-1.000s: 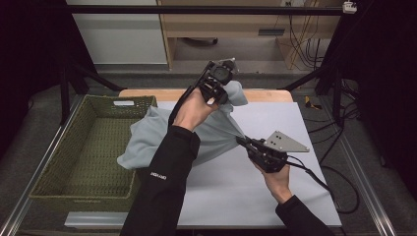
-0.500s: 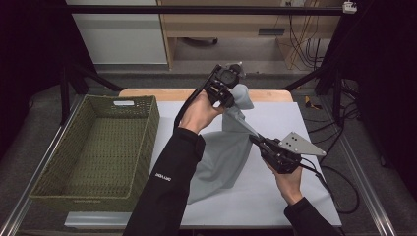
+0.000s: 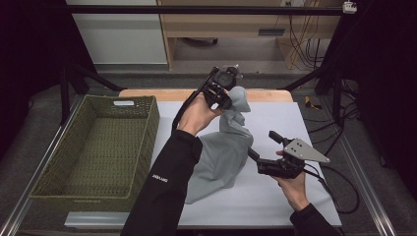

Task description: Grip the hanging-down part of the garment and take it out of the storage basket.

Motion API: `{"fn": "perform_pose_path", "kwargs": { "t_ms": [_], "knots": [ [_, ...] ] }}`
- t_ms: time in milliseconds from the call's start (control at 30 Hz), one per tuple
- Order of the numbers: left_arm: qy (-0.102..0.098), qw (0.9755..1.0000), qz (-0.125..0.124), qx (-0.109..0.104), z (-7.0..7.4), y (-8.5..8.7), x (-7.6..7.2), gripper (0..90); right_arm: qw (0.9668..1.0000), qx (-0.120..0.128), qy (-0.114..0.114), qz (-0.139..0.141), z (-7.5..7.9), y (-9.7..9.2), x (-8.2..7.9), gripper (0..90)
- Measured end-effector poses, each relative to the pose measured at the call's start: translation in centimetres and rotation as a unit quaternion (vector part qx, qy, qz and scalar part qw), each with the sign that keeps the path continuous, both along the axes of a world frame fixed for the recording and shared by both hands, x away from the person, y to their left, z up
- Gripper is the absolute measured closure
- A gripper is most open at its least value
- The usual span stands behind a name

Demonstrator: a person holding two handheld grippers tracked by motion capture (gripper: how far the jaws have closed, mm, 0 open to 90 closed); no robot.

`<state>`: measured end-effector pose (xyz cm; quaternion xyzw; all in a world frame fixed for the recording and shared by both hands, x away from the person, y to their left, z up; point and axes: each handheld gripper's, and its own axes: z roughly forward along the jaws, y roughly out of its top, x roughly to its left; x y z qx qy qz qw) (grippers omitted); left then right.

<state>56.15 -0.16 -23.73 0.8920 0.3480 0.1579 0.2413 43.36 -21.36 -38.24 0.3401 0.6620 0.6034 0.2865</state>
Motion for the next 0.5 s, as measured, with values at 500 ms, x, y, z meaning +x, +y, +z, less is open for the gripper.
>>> {"fn": "perform_pose_path", "kwargs": {
  "t_ms": [500],
  "knots": [
    [0.005,0.9999,-0.008,-0.012,-1.8,1.1,-0.3,82.1,0.9998,0.003,-0.018,-0.01,-1.4,-2.4,-1.1,0.3]
  ]
}}
